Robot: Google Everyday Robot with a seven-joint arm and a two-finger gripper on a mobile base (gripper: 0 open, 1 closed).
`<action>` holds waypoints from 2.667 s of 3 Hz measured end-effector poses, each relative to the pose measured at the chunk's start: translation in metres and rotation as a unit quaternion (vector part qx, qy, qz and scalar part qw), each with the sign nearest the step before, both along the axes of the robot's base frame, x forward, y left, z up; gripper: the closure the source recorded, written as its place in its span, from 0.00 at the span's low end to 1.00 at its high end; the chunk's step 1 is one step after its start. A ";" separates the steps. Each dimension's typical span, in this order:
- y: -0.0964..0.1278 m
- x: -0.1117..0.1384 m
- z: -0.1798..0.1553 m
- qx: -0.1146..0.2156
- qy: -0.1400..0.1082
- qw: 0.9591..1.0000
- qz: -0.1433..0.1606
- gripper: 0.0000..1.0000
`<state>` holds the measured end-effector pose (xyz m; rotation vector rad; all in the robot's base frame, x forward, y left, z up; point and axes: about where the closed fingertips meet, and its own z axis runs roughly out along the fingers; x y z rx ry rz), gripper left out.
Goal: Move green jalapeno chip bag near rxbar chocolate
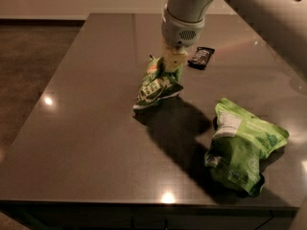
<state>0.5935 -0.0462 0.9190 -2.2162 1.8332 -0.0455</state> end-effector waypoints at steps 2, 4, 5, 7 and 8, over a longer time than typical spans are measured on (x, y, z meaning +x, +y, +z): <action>-0.075 0.047 -0.002 -0.034 -0.011 0.994 -0.101 1.00; -0.147 0.067 0.000 -0.049 -0.020 0.979 -0.197 1.00; -0.170 0.075 -0.005 -0.026 -0.013 0.971 -0.235 0.82; -0.192 0.088 -0.019 0.013 0.002 0.959 -0.283 0.28; -0.190 0.092 -0.022 0.015 -0.003 0.959 -0.283 0.05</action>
Offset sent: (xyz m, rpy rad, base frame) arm 0.0612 -0.1312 -0.0006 -0.1158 -0.0145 -0.3297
